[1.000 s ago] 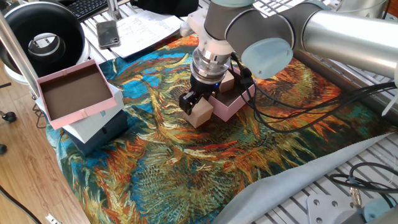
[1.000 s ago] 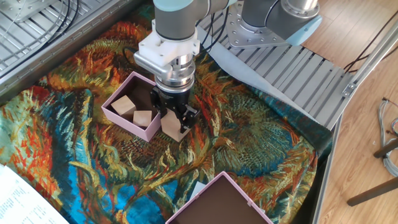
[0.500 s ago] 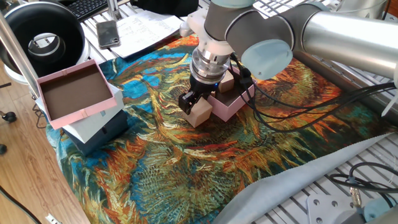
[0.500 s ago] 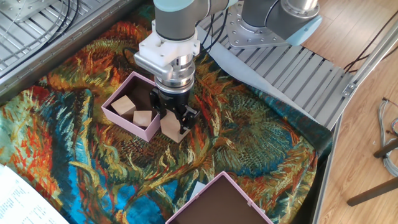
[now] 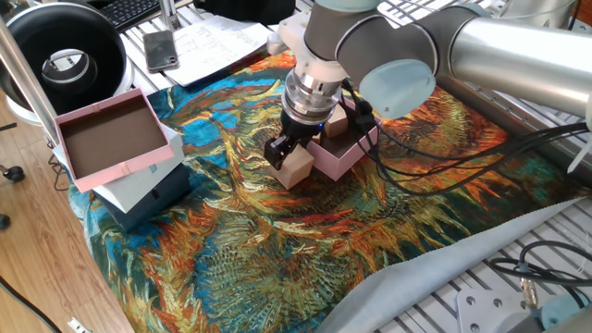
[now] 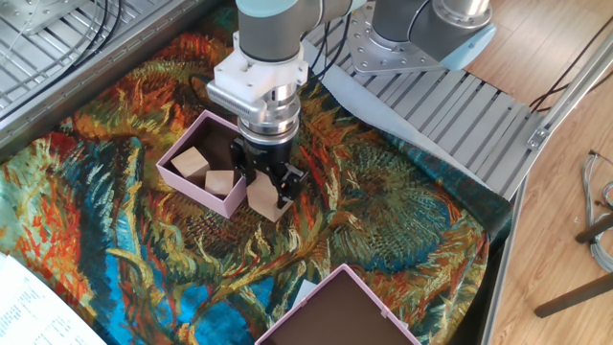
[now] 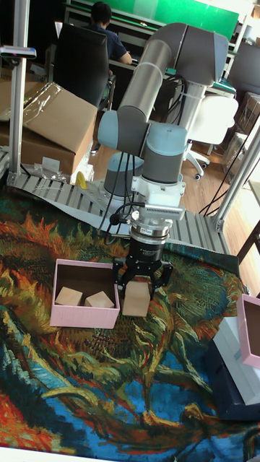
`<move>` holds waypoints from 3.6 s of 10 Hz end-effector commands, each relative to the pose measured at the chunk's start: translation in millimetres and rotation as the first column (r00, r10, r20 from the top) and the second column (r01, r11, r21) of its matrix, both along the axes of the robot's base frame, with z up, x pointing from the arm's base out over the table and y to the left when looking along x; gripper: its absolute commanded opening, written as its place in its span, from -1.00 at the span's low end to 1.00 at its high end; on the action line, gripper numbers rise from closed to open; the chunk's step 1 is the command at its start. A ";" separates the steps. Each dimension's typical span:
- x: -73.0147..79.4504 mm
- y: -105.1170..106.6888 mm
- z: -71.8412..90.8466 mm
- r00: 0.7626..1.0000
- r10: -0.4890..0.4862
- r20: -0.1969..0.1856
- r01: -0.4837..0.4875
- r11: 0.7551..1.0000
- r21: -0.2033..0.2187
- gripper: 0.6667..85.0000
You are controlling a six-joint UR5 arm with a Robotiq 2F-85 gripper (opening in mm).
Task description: Take everything out of the gift box
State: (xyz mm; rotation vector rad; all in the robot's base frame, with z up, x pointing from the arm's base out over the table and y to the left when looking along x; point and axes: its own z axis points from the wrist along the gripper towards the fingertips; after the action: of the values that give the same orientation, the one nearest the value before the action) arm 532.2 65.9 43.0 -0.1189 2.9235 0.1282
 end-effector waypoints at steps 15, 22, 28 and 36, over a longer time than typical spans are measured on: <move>-13.1 -62.5 55.2 0.981 0.188 -0.041 -0.191 0.978 -0.080 0.58; -0.3 -112.8 63.7 0.872 0.489 -0.028 -0.486 0.857 -0.171 0.57; 2.1 -124.1 43.9 0.743 0.669 -0.036 -0.664 0.728 -0.170 0.63; 33.2 -138.5 25.1 0.584 0.810 -0.054 -0.788 0.549 -0.279 0.67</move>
State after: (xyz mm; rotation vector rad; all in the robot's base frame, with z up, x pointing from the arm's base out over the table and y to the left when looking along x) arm 555.1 -71.3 74.2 -1.4162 2.5748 -0.1384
